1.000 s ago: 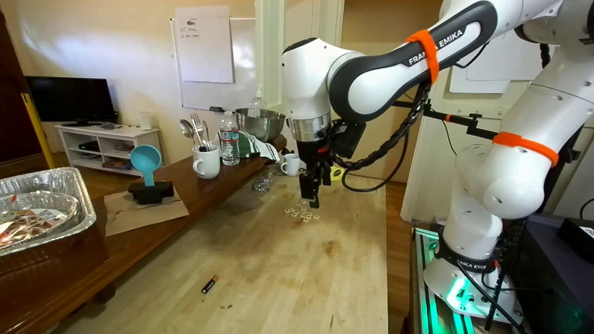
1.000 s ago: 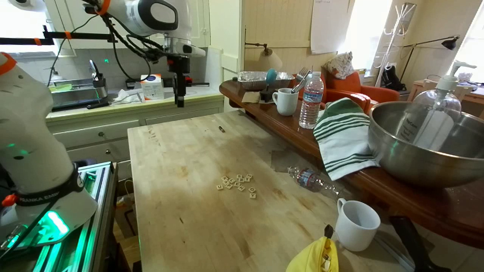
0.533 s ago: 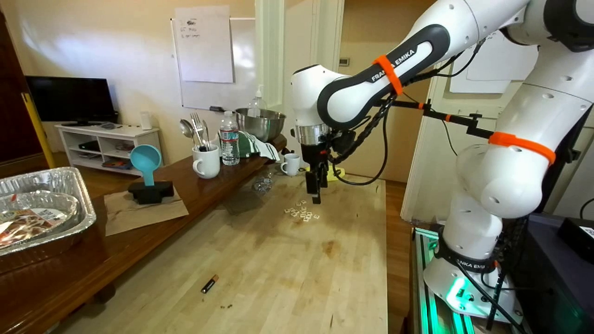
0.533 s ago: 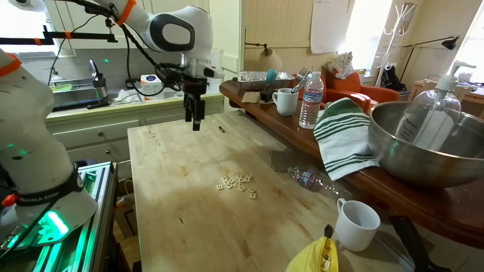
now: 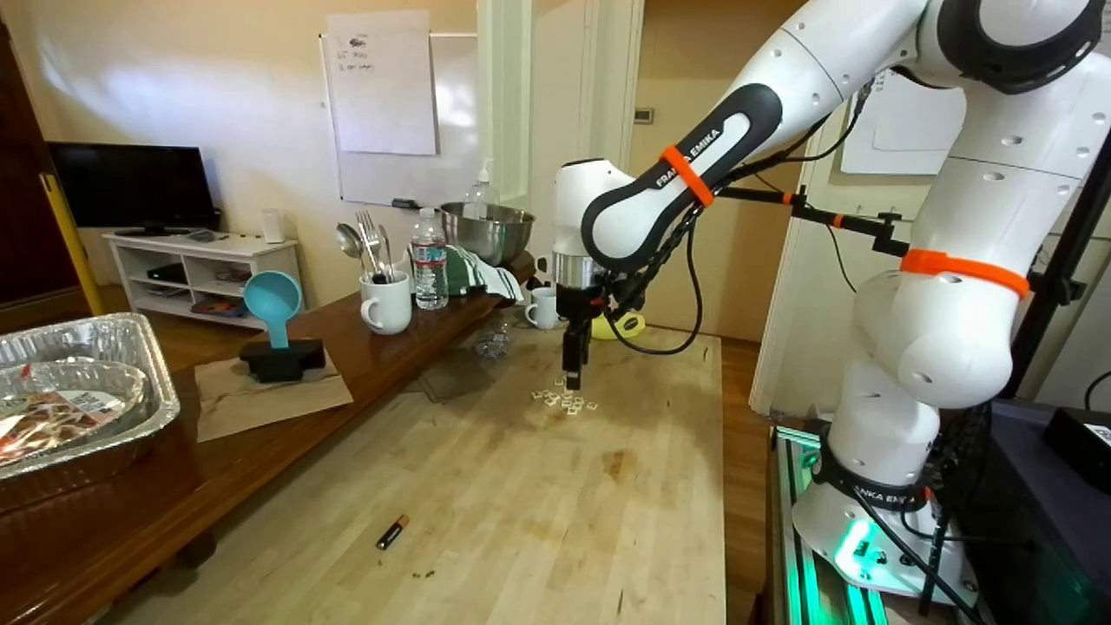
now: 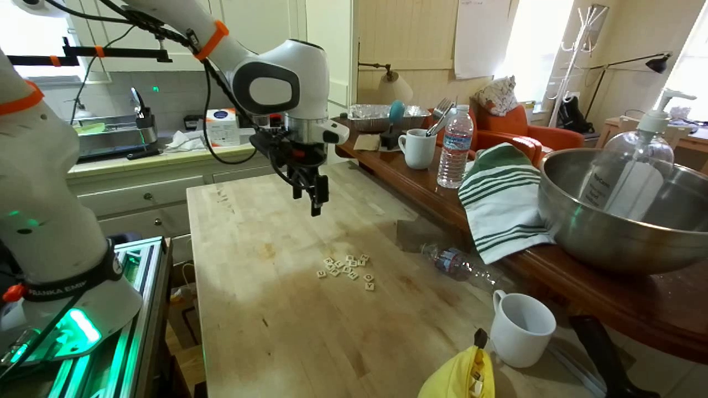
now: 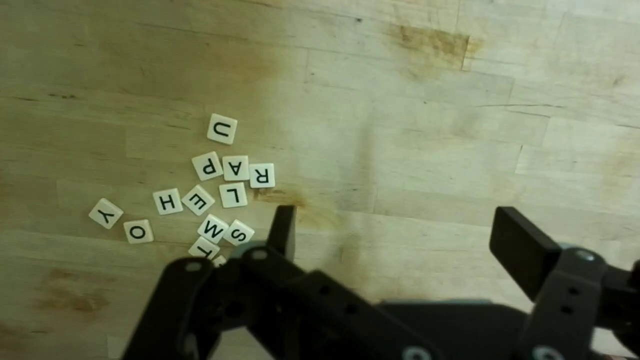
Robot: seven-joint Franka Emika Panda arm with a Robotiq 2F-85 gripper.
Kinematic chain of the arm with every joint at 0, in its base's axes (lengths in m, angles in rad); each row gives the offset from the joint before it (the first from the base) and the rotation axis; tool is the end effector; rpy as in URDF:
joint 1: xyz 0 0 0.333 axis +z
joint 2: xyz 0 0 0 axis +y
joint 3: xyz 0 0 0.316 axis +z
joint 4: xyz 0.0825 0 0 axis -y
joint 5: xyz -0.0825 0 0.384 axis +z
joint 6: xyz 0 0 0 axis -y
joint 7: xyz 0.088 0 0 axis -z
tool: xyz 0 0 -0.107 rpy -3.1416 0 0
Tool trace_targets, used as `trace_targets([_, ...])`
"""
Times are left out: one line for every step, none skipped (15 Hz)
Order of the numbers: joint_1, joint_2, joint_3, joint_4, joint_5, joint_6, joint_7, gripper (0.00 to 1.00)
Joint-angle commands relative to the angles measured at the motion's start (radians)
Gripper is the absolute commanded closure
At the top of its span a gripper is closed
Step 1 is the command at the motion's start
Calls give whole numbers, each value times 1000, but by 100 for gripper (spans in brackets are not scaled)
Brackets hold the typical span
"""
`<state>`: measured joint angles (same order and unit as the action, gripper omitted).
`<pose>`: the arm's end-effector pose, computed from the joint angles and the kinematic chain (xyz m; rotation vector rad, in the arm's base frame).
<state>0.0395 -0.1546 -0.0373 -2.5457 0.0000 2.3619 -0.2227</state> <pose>0.4399 0.0012 0.3238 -3.1125 -0.3523 0.0446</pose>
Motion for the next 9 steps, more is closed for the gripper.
trace_targets([-8, 2, 8, 2, 1, -2, 0, 0])
trace_targets([-7, 0, 9, 4, 1, -2, 0, 0])
trace_targets([-7, -2, 11, 4, 1, -2, 1, 0])
trace_targets([-7, -3, 11, 4, 1, -2, 1, 0])
trace_targets([-7, -3, 12, 5, 1, -2, 1, 0])
trace_targets([-7, -4, 12, 5, 1, -2, 1, 0])
trace_targets([-9, 16, 10, 13, 1, 11, 11, 0])
trace_targets([-16, 40, 10, 21, -7, 37, 35, 0])
trace_targets([-24, 55, 10, 22, -20, 78, 65, 0])
